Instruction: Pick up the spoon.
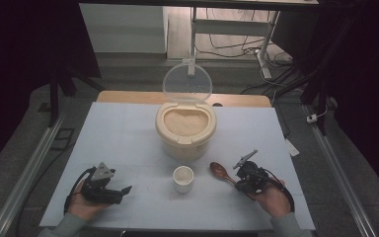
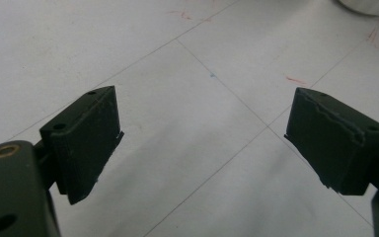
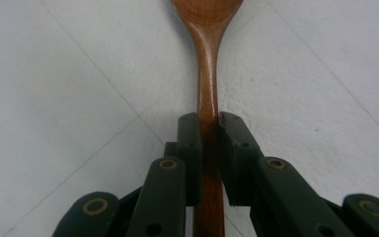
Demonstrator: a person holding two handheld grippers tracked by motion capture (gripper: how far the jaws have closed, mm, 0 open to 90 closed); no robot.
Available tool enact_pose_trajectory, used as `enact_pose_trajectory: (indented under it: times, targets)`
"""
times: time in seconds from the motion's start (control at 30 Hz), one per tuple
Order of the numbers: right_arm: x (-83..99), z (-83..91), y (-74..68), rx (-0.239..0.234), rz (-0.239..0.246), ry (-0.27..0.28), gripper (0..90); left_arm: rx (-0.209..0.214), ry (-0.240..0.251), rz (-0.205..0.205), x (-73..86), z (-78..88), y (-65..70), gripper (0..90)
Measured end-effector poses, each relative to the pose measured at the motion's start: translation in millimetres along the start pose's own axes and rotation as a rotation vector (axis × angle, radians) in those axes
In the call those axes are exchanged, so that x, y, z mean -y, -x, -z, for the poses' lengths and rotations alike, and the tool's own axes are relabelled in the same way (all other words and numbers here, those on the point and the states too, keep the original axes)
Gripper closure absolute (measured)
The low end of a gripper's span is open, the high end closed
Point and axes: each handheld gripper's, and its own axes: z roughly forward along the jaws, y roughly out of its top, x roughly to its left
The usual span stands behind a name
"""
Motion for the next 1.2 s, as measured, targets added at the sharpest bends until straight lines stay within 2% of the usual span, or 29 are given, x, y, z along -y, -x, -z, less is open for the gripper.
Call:
enact_pose_trajectory:
  times: [0.2, 0.33, 0.63, 0.73, 0.9, 1.03, 1.07, 1.13, 1.2]
  targets:
    - [4.0, 14.0, 3.5, -0.013, -0.004, 0.062, 79.1, 0.001, -0.003, -0.001, 0.0, -0.7, 0.2, 13.0]
    - [6.1, 25.7, 5.9, -0.041, -0.009, 0.119, 79.2, 0.001, -0.008, -0.001, 0.4, -1.1, -0.1, 13.0]
    - [6.3, 42.5, 3.5, -0.068, 0.014, 0.193, 79.1, 0.001, -0.014, -0.004, 0.5, -1.6, -0.1, 13.0]
    - [5.7, 45.6, 2.1, -0.074, 0.022, 0.203, 79.1, 0.003, -0.015, -0.004, 0.6, -1.8, -0.2, 13.0]
    - [2.0, 52.4, -5.5, -0.082, 0.062, 0.229, 79.1, 0.005, -0.018, -0.006, 0.7, -2.3, -0.2, 13.0]
    - [-3.4, 59.3, -15.1, -0.105, 0.110, 0.266, 79.1, 0.005, -0.018, -0.006, 0.7, -2.6, -0.2, 13.0]
    - [-3.4, 59.3, -15.1, -0.105, 0.110, 0.266, 79.1, 0.005, -0.019, -0.006, 0.8, -2.6, -0.2, 13.0]
    - [-7.0, 62.4, -22.8, -0.120, 0.148, 0.279, 79.1, 0.006, -0.019, -0.007, 0.8, -2.8, -0.2, 13.0]
    - [-8.0, 62.8, -25.3, -0.127, 0.157, 0.282, 79.1, 0.006, -0.020, -0.007, 0.8, -2.8, -0.1, 13.1]
